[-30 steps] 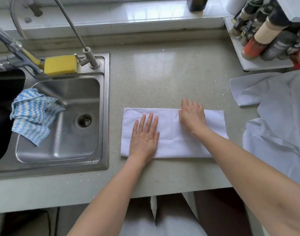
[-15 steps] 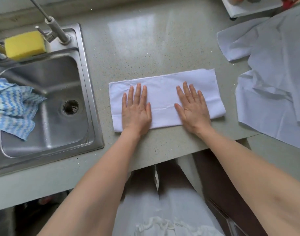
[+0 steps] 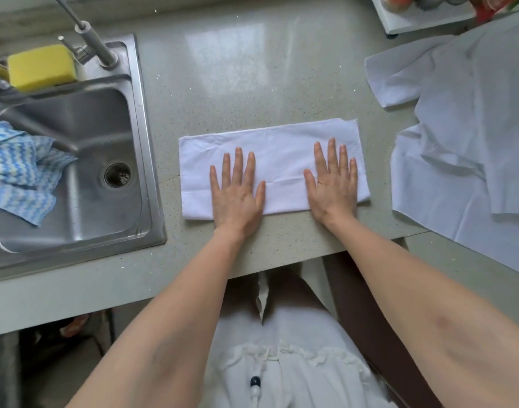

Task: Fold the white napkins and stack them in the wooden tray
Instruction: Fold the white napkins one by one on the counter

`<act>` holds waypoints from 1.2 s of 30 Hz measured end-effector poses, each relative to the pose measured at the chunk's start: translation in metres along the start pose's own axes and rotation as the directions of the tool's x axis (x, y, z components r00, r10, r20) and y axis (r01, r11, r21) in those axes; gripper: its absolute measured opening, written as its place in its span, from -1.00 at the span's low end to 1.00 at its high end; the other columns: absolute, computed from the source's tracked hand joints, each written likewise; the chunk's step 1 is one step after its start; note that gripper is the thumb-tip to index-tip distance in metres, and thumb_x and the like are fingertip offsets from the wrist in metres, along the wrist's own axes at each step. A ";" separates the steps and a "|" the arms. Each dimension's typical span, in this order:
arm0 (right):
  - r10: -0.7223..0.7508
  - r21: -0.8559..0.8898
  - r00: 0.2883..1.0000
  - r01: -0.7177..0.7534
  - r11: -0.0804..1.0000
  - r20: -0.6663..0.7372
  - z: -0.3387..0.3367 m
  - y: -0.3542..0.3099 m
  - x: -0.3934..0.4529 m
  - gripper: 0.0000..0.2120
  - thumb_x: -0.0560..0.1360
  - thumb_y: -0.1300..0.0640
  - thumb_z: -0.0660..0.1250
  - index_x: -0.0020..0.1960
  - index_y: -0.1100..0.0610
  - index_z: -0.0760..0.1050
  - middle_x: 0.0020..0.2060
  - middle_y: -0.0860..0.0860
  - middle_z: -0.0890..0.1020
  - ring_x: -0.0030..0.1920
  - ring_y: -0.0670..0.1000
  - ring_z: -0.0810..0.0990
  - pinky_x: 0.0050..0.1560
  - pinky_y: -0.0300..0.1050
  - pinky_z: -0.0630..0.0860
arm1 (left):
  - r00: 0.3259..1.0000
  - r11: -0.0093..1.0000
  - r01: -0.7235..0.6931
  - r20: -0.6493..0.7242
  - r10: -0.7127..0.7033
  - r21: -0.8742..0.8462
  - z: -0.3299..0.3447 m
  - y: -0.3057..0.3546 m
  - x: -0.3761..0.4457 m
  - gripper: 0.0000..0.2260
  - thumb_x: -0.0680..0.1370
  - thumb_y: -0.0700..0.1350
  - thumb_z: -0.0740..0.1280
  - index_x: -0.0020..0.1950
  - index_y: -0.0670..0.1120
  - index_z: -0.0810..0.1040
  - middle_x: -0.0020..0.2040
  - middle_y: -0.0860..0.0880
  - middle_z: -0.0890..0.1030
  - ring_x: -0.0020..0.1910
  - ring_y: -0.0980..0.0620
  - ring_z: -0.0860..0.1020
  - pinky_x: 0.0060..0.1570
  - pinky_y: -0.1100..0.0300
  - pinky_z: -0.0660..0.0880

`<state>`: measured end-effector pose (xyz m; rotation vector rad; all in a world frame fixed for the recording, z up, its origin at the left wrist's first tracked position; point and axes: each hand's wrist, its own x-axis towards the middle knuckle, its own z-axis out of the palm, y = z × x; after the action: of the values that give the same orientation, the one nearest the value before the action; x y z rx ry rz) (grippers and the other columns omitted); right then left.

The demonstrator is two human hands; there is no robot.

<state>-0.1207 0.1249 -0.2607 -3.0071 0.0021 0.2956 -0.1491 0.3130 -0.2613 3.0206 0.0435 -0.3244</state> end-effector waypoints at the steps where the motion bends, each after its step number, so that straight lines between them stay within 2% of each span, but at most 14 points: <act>1: 0.000 -0.006 1.000 0.000 1.000 0.001 0.000 0.000 0.000 -0.44 0.63 -0.15 -0.13 0.57 -0.03 -0.19 0.55 0.01 -0.18 0.54 0.04 -0.22 0.50 0.01 -0.28 | 1.000 1.000 0.009 -0.007 -0.009 0.005 0.000 -0.008 -0.002 -0.43 0.59 0.18 -0.21 0.57 0.03 -0.20 0.58 -0.02 -0.17 0.55 -0.05 -0.19 0.49 -0.11 -0.23; 7: -0.005 -0.013 1.000 0.006 1.000 0.021 -0.001 0.001 0.003 -0.43 0.63 -0.15 -0.16 0.56 -0.02 -0.24 0.55 0.01 -0.23 0.54 0.04 -0.26 0.51 0.04 -0.27 | 0.987 0.989 0.147 0.064 -0.147 -0.007 -0.013 -0.040 -0.006 -0.36 0.58 0.29 -0.18 0.54 0.02 -0.31 0.55 -0.09 -0.32 0.52 -0.14 -0.31 0.45 -0.17 -0.32; 8: -0.002 -0.012 1.000 0.002 1.000 0.025 -0.001 0.001 0.003 -0.43 0.63 -0.15 -0.15 0.56 -0.02 -0.24 0.55 0.01 -0.23 0.54 0.04 -0.26 0.51 0.04 -0.27 | 0.993 0.996 0.094 0.068 -0.093 -0.011 -0.018 -0.044 -0.005 -0.31 0.56 0.32 -0.13 0.55 0.01 -0.31 0.54 -0.11 -0.33 0.51 -0.16 -0.33 0.42 -0.15 -0.36; 9: 0.003 -0.012 1.000 -0.003 1.000 0.026 -0.002 0.000 0.003 -0.43 0.63 -0.15 -0.15 0.56 -0.02 -0.24 0.55 0.01 -0.23 0.54 0.04 -0.26 0.51 0.03 -0.27 | 0.997 0.999 -0.032 0.075 0.033 -0.009 -0.025 -0.045 -0.001 -0.25 0.54 0.35 -0.06 0.55 0.00 -0.29 0.54 -0.12 -0.32 0.51 -0.17 -0.33 0.42 -0.12 -0.37; 11: 0.010 -0.012 1.000 -0.010 1.000 0.020 -0.002 0.001 0.003 -0.43 0.63 -0.15 -0.15 0.56 -0.02 -0.24 0.55 0.01 -0.23 0.54 0.03 -0.26 0.50 0.02 -0.30 | 0.932 0.945 -0.326 0.162 0.323 -0.010 -0.039 -0.038 0.016 -0.14 0.48 0.40 0.11 0.57 0.00 -0.23 0.56 -0.08 -0.29 0.51 -0.14 -0.34 0.45 -0.08 -0.34; 13: -0.019 0.000 1.000 0.019 1.000 0.020 -0.003 0.004 0.002 -0.42 0.63 -0.15 -0.14 0.56 -0.03 -0.24 0.55 0.00 -0.24 0.53 0.02 -0.27 0.49 -0.01 -0.34 | 0.869 0.915 -0.399 0.294 0.398 -0.059 -0.051 -0.025 0.036 0.01 0.38 0.41 0.29 0.57 0.03 -0.24 0.56 -0.03 -0.31 0.51 -0.11 -0.34 0.47 -0.10 -0.29; 16: -0.098 0.019 0.995 0.098 0.995 0.035 -0.007 0.023 0.003 -0.43 0.63 -0.13 -0.12 0.55 -0.03 -0.24 0.55 -0.03 -0.23 0.53 -0.01 -0.27 0.48 -0.06 -0.36 | 0.856 0.957 -0.279 0.431 0.287 -0.083 -0.061 -0.010 0.054 0.21 0.24 0.33 0.49 0.55 0.06 -0.31 0.54 0.03 -0.36 0.51 -0.10 -0.35 0.46 -0.18 -0.25; 20: 0.026 0.057 0.998 -0.029 0.998 0.063 -0.022 0.065 0.009 -0.42 0.64 -0.10 -0.09 0.56 0.05 -0.22 0.55 -0.01 -0.20 0.54 -0.04 -0.24 0.51 -0.03 -0.29 | 0.860 0.979 -0.200 0.474 0.190 -0.029 -0.070 0.004 0.054 0.30 0.16 0.28 0.56 0.54 0.05 -0.34 0.52 0.05 -0.40 0.51 -0.11 -0.36 0.41 -0.34 -0.18; 23: -0.004 0.091 1.000 0.006 0.996 -0.024 -0.042 0.067 0.032 -0.46 0.63 0.04 0.06 0.55 0.19 0.03 0.55 0.12 0.00 0.55 0.06 -0.06 0.52 -0.02 -0.15 | 0.863 0.985 -0.175 0.480 0.159 -0.013 -0.073 0.010 0.051 0.31 0.15 0.28 0.57 0.54 0.04 -0.33 0.52 0.05 -0.39 0.50 -0.11 -0.36 0.39 -0.39 -0.16; 26: -0.139 0.122 0.988 0.147 0.982 -0.071 -0.061 0.046 0.067 -0.53 0.60 0.17 0.13 0.48 0.20 0.20 0.49 0.15 0.20 0.51 0.11 0.12 0.47 -0.04 -0.05 | 0.854 0.986 -0.165 0.500 0.141 0.003 -0.076 0.012 0.050 0.32 0.15 0.28 0.57 0.54 0.03 -0.34 0.52 0.05 -0.41 0.50 -0.12 -0.37 0.38 -0.41 -0.14; 28: -0.235 0.092 0.972 0.237 0.967 -0.029 -0.067 0.032 0.090 -0.59 0.57 0.20 0.16 0.41 0.18 0.31 0.38 0.16 0.36 0.42 0.11 0.26 0.44 -0.05 0.02 | 0.849 0.985 -0.173 0.509 0.140 0.016 -0.077 0.012 0.050 0.32 0.15 0.29 0.56 0.54 0.02 -0.35 0.51 0.04 -0.42 0.50 -0.13 -0.37 0.38 -0.41 -0.14; 31: -0.301 0.049 0.954 0.300 0.953 0.002 -0.072 0.021 0.111 -0.77 0.50 0.26 0.22 0.15 0.18 0.49 0.09 0.17 0.56 0.16 0.17 0.46 0.27 -0.05 0.24 | 0.847 0.983 -0.184 0.510 0.150 0.016 -0.076 0.011 0.050 0.32 0.16 0.29 0.56 0.54 0.02 -0.35 0.51 0.04 -0.42 0.49 -0.14 -0.38 0.38 -0.42 -0.13; 33: -0.278 0.040 0.960 0.278 0.960 -0.018 -0.075 0.023 0.113 -0.81 0.49 0.31 0.22 0.05 0.19 0.52 -0.01 0.18 0.60 0.06 0.19 0.51 0.14 -0.03 0.33 | 0.845 0.980 -0.199 0.510 0.161 0.022 -0.075 0.009 0.051 0.32 0.16 0.30 0.55 0.53 0.03 -0.36 0.51 0.04 -0.42 0.49 -0.13 -0.39 0.38 -0.42 -0.13; 36: -0.171 0.002 0.984 0.171 0.985 -0.050 -0.077 0.033 0.108 -0.80 0.50 0.36 0.18 0.01 0.20 0.53 -0.02 0.18 0.62 0.02 0.20 0.54 0.09 -0.03 0.36 | 0.840 0.970 -0.240 0.509 0.188 0.038 -0.073 0.005 0.054 0.33 0.14 0.31 0.56 0.52 0.04 -0.37 0.51 0.06 -0.42 0.49 -0.12 -0.39 0.38 -0.42 -0.12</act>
<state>-0.0005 0.0840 -0.2109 -2.9821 -0.2495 0.2024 -0.0807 0.3169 -0.2014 2.8854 -0.3607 -1.1053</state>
